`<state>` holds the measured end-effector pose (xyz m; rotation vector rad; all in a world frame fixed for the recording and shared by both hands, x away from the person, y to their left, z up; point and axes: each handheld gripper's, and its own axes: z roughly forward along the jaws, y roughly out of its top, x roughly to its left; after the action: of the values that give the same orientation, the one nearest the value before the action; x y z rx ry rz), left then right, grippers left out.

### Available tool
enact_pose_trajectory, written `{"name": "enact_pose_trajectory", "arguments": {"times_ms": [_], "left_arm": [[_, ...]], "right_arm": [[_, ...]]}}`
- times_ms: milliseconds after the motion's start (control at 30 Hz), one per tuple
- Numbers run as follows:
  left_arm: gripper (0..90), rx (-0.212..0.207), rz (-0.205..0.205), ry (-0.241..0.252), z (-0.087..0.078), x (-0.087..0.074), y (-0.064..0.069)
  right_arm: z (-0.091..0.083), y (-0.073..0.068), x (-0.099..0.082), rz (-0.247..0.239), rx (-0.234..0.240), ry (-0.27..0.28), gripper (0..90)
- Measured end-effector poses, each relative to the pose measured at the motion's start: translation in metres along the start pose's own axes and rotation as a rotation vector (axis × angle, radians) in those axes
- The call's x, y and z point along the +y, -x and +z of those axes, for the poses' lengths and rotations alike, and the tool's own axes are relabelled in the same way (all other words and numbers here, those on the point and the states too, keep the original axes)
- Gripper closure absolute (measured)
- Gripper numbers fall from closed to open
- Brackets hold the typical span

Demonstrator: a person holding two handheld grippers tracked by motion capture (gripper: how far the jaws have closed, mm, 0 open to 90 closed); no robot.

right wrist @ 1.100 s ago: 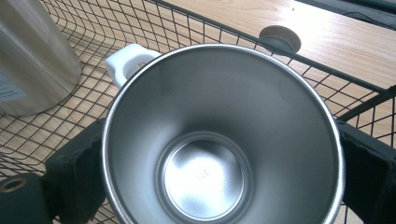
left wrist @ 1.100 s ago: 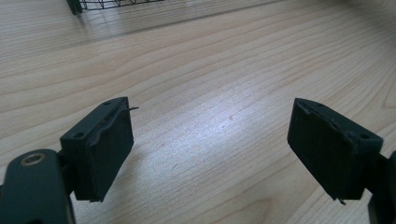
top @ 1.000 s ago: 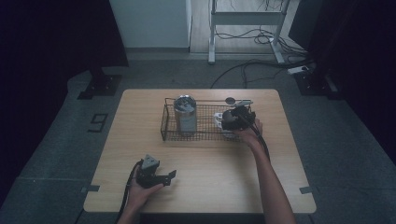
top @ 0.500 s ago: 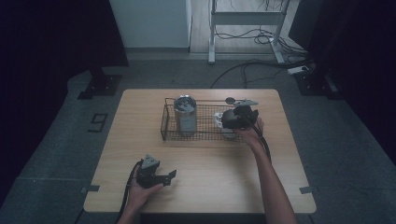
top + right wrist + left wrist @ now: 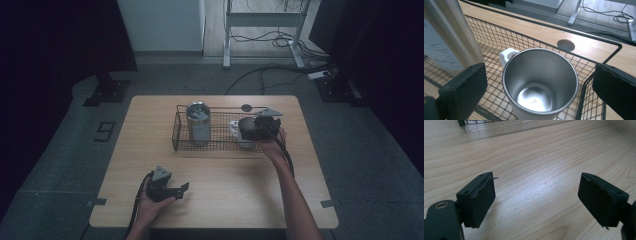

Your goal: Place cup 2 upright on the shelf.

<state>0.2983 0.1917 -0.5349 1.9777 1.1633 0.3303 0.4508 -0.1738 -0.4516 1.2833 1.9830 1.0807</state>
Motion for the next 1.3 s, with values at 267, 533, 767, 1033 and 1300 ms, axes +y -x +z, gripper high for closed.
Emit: {"name": "enact_pose_trajectory", "arguments": {"times_ms": [267,533,767,1033,1300], "left_arm": [[14.6,0.006,-0.003,0.005,-0.001,0.000,-0.002],[14.6,0.008,-0.001,0.001,-0.001,0.000,-0.003],[14.6,0.011,-0.002,0.006,-0.001,0.000,-0.001],[14.6,0.011,0.003,0.005,-0.001,0.000,-0.001],[14.6,0.010,0.002,0.007,-0.002,0.000,-0.001]], "right_arm": [[-0.015,0.003,-0.005,0.012,0.010,0.038,0.6],[-0.033,0.004,-0.016,0.015,0.049,0.063,7.4],[-0.053,0.007,-0.030,0.041,0.062,0.087,9.1],[-0.072,0.011,-0.063,0.070,0.068,0.093,11.8],[-0.085,0.013,-0.095,0.088,0.073,0.077,13.3]]}}
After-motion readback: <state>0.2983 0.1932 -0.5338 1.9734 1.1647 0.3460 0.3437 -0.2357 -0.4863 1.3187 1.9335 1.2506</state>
